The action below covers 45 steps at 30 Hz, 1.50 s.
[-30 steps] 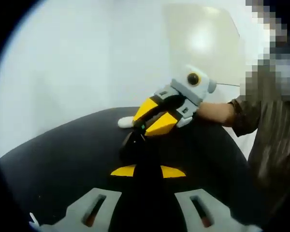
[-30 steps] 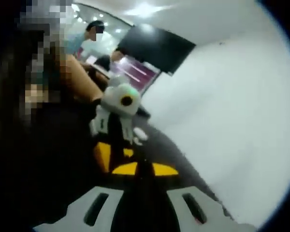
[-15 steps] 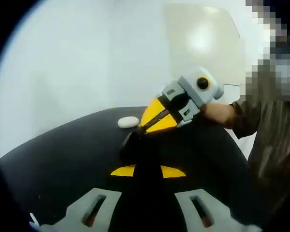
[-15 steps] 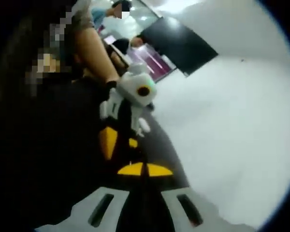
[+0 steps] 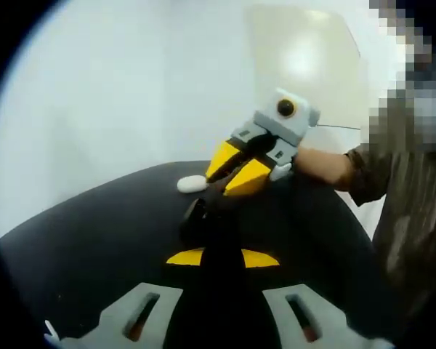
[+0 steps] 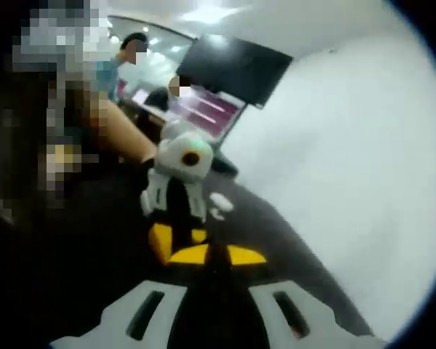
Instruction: Pick up three earphones and place each one into its charging case using tactile feedback, ensure that each earphone is properly inserted and securely positioned inside the case.
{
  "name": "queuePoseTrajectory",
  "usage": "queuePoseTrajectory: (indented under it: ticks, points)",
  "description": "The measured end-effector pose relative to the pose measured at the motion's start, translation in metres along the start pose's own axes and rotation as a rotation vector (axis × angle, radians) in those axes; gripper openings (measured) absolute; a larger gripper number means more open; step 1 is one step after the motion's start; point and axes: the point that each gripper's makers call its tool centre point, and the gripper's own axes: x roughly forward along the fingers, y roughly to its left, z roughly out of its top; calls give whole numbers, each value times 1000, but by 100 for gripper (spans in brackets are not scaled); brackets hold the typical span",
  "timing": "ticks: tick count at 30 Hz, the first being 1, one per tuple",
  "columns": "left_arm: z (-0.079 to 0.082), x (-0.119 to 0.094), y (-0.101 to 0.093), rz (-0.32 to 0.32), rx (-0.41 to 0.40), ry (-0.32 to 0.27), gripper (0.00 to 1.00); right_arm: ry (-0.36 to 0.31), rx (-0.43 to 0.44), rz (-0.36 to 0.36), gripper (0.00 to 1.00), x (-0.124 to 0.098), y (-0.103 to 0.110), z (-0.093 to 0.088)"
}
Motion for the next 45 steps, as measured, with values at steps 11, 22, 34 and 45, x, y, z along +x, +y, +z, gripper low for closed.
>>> queuePoseTrajectory:
  ticks: [11,22,34,45]
  points:
    - [1,0,0,-1,4,-1,15,251,-410,335,13,23,14,-12]
    - [1,0,0,-4,6,-1,15,346,-600,364,10,30,14,-20]
    - [8,-4,6,-3,-11,-47,19,299,-569,202,8,23,11,-19]
    - [6,-1,3,-2,-28,-29,15,296,-662,79,8,24,12,-18]
